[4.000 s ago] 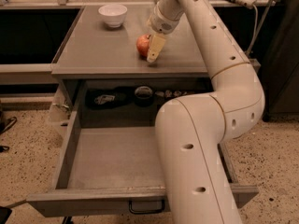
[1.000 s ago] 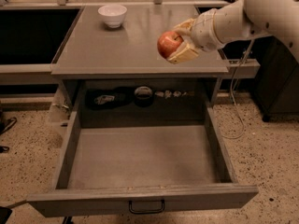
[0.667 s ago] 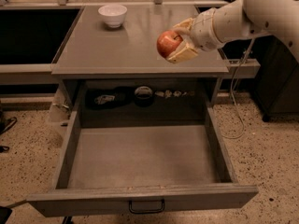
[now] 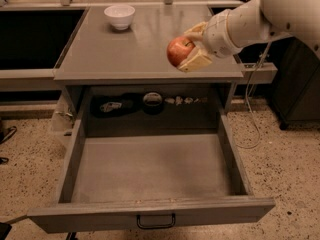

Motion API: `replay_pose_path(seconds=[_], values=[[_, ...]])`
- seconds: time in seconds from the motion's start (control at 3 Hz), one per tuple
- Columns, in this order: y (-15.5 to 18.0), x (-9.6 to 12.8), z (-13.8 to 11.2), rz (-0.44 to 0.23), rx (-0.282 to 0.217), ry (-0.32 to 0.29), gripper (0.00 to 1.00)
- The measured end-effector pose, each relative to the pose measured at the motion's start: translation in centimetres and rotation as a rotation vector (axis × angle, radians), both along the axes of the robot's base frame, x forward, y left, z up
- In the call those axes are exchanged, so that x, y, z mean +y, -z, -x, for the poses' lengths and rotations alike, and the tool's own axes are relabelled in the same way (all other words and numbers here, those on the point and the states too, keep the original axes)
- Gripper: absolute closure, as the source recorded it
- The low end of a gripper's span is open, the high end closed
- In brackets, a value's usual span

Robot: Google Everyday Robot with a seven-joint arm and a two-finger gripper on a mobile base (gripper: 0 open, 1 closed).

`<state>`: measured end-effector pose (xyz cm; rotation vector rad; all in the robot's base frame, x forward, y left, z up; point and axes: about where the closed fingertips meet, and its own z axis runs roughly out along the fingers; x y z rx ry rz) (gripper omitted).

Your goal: Place apple into top drawer

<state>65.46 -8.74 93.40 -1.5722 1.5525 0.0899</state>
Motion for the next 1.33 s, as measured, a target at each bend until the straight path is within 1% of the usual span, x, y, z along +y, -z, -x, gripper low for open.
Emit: replay_pose_path(seconds=[0.33, 0.67, 1.0, 1.33], values=[[1.7, -0.1, 4.0, -0.035, 0.062, 0.055, 1.00], [6.3, -0.7, 6.0, -0.070, 0.122, 0.091, 1.00], [11.7, -1.0, 6.3, -0.053, 0.162, 0.111, 1.00], [16.8, -1.4, 5.5, 0.013, 0.191, 0.115, 1.00]])
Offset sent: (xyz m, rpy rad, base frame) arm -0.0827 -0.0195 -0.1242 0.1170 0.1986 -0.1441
